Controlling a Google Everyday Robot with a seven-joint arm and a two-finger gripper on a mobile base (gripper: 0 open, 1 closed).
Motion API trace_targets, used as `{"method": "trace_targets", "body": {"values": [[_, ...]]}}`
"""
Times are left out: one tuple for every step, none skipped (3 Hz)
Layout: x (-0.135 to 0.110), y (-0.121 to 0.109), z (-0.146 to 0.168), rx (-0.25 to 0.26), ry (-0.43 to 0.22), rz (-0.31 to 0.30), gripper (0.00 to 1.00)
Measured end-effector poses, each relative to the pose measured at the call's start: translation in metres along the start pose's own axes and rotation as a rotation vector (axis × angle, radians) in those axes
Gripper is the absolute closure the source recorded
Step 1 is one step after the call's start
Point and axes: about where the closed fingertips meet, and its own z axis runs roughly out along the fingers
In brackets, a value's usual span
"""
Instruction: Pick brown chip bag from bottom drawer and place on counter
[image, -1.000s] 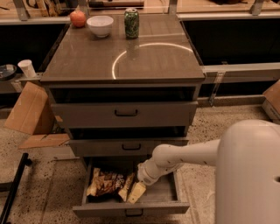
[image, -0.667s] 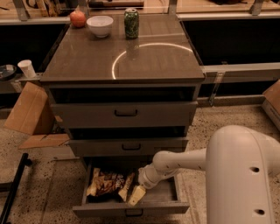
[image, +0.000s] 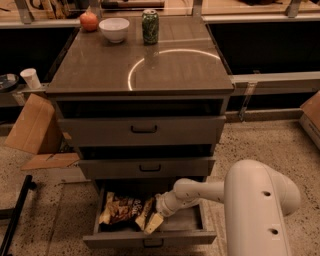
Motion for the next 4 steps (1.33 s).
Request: {"method": "trace_targets", "body": {"values": [[-0.017,-0.014,0.018,0.014,-0.03,-0.025,0.0],[-0.032,-0.028,0.03,0.027,-0.07,-0.027,0.0],[-0.035,-0.044,0.052,0.029,-0.106,-0.002,0.0],[-0.026,-0.055,0.068,0.034,-0.118,0.024,0.0]]}}
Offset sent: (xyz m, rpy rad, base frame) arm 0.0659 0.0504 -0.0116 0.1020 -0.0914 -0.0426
